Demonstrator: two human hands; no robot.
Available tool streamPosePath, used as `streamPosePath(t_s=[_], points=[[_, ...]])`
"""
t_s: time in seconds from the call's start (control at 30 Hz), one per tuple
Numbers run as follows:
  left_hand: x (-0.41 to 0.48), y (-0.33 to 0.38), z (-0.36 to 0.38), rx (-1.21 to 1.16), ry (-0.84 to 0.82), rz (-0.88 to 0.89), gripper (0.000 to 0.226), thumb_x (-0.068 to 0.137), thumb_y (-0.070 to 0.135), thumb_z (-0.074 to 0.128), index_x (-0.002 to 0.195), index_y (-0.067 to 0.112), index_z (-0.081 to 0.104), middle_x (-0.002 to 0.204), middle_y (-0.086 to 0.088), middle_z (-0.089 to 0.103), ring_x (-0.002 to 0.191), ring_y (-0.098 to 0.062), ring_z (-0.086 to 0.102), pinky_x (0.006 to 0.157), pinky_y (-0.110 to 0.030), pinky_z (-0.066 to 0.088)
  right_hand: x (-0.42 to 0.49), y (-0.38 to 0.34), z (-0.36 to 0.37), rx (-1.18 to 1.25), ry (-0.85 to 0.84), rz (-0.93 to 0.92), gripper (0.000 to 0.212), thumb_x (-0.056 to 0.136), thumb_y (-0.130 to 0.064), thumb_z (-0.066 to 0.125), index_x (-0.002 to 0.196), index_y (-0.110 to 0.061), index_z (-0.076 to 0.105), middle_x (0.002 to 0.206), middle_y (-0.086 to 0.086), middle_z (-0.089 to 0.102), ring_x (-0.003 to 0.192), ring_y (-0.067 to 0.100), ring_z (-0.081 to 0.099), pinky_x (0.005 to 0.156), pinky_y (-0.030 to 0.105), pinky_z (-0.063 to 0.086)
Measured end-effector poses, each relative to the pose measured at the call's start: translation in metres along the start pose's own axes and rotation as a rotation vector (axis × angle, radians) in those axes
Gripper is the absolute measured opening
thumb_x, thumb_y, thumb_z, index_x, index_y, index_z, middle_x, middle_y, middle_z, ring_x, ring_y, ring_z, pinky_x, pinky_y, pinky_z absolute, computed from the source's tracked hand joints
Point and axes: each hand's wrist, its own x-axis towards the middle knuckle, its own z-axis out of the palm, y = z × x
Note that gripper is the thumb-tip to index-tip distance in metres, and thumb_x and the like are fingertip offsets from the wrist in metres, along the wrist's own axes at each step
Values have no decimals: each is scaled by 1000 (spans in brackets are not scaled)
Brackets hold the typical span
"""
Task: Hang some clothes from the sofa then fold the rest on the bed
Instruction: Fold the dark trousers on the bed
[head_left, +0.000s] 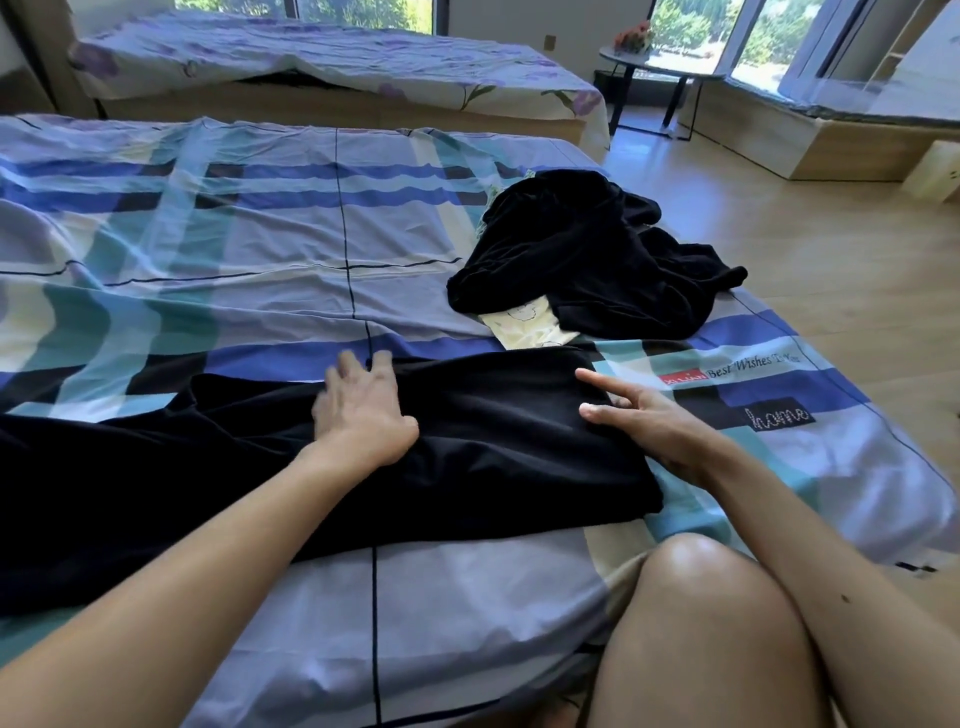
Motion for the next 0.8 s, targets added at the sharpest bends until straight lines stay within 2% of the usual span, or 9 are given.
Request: streamPosePath(t_s=[0.07, 0.1, 0.17, 0.27, 0.33, 0.4, 0.53, 0.67, 0.8], points=[[-6, 9, 4, 23, 280, 279, 70, 77, 28, 66, 143, 22, 42, 138, -10, 41, 127, -33, 42, 103, -45, 39, 0, 0, 1, -49, 41, -43, 68, 89, -19, 76, 146, -44, 48, 149, 3, 47, 144, 18, 37, 121, 37, 32], [-8, 13, 8, -24, 327, 458, 66, 79, 31, 63, 143, 23, 46, 140, -7, 43, 130, -31, 42, 104, -45, 38, 0, -1, 3, -71, 30, -70, 72, 89, -14, 75, 147, -43, 46, 152, 0, 44, 145, 15, 34, 120, 33, 31], [-9, 17, 16, -63, 118, 685, 63, 89, 46, 52, 149, 27, 41, 153, 0, 39, 143, -24, 32, 114, -41, 31, -1, 1, 3, -117, -26, -105, 73, 89, -4, 73, 146, -41, 48, 153, -7, 44, 140, 7, 39, 114, 24, 36], [-15, 14, 31, 69, -256, 611, 101, 77, 87, 29, 160, 32, 10, 169, 6, 3, 155, -14, -5, 126, -44, 4, -2, 6, 3, -83, -79, -82, 62, 90, 3, 68, 139, -34, 59, 146, -5, 53, 125, 5, 57, 109, 30, 47], [-19, 14, 33, 117, -281, 532, 126, 57, 102, 21, 160, 34, -4, 168, 6, -12, 154, -18, -14, 124, -53, -8, -1, 8, 1, -67, -47, -73, 60, 90, 5, 67, 139, -29, 59, 144, -1, 54, 120, 5, 60, 103, 23, 49], [-20, 15, 28, 104, -267, 437, 136, 48, 105, 19, 160, 33, -9, 168, 2, -17, 154, -25, -16, 120, -57, -15, 2, 9, -7, -76, -1, -78, 62, 87, 4, 70, 139, -28, 59, 143, 0, 54, 120, 3, 56, 99, 15, 48], [-22, 21, 27, 49, -285, 323, 129, 56, 102, 20, 160, 30, -8, 166, -1, -23, 151, -25, -27, 122, -56, -13, 7, 10, -27, -42, 32, -73, 68, 78, 0, 73, 137, -32, 61, 143, 2, 57, 135, 22, 51, 116, 39, 41], [-29, 55, 35, 18, -270, 307, 99, 84, 86, 21, 161, 29, -5, 166, -6, -21, 153, -28, -21, 124, -52, -7, 3, -1, -68, -152, 98, -38, 69, 85, 18, 60, 142, -21, 56, 129, 4, 67, 111, 18, 67, 89, 19, 56], [-36, 112, 50, 68, -271, 368, 96, 91, 77, 31, 161, 23, -6, 166, -13, -19, 153, -34, -17, 124, -53, -5, -6, -5, -127, -376, 229, 62, 69, 86, 17, 58, 140, -24, 57, 121, 4, 67, 90, 16, 62, 74, 19, 54]])
